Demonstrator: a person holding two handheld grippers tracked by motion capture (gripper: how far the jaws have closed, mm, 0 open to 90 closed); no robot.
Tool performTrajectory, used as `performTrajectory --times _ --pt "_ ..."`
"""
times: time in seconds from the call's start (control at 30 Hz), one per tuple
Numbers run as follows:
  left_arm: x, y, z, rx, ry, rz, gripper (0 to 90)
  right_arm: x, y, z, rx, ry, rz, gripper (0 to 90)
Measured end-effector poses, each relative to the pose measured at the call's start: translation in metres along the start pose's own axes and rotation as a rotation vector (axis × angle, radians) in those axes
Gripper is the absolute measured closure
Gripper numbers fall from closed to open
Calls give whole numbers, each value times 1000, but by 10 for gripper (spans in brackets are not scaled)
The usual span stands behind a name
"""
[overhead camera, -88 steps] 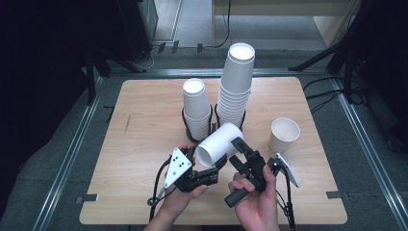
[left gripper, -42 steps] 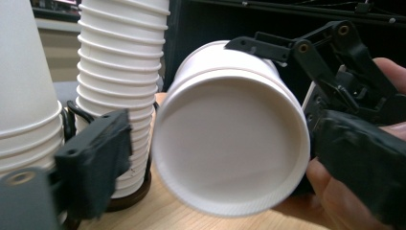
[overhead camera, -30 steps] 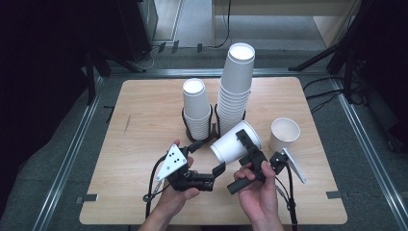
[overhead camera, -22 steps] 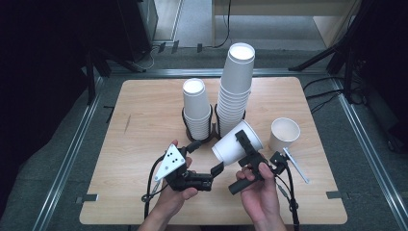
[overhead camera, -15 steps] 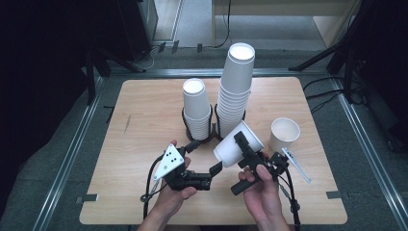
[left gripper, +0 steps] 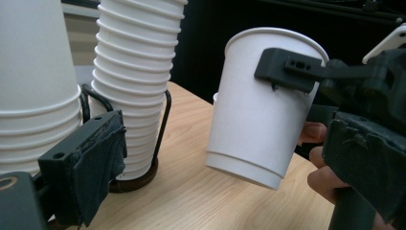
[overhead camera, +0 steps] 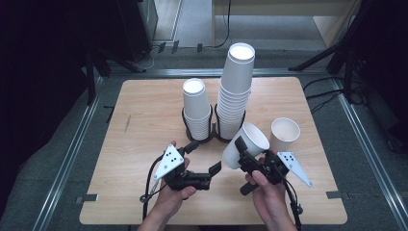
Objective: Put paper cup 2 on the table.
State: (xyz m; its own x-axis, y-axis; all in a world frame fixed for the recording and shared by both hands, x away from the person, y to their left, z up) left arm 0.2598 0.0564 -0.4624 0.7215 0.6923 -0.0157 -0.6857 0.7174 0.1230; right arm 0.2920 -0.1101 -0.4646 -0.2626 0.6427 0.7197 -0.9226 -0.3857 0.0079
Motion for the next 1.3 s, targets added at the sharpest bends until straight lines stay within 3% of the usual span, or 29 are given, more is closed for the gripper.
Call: performTrajectory --times 0.03,0.17,0.3,0.6,0.77,0.8,0.83,1.03,1.13,1.3 --pt "1 1 0 -1 4 4 16 -3 0 -1 -4 33 -17 132" --pt "2 3 -1 0 1 11 16 -4 -1 -2 -9 89 -23 131" --pt "6 6 -2 4 7 22 16 -6 1 -6 -20 205 -26 130" --pt "17 10 -15 43 22 56 16 -22 8 -14 -13 327 -23 131" --pt "22 14 -23 63 31 73 16 -40 15 -24 -19 492 -28 130" --pt "22 14 -23 63 31 73 16 -40 15 -24 -19 492 -28 130" --pt "23 15 -24 66 33 77 16 -47 18 -28 -12 537 -27 130" --pt "32 22 -37 99 49 110 16 -58 19 -31 22 602 -23 130" --pt "37 26 -44 119 51 124 16 -60 19 -29 26 609 -11 130" --pt "57 42 -65 153 69 202 16 -75 15 -25 34 602 -26 130"
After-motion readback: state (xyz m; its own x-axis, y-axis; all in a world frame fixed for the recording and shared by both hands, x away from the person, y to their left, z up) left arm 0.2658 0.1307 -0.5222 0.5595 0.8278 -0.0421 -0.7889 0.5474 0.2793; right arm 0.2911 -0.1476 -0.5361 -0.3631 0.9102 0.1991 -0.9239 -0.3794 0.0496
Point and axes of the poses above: each handheld gripper's, and its own axes: y roughly backward along the jaws, z roughly out of its top, x roughly to its left, the point moved 7 cm from there along -y, roughly forward along the jaws, and after that the axes turned 12 degrees about -y, right-handed, at the moved point
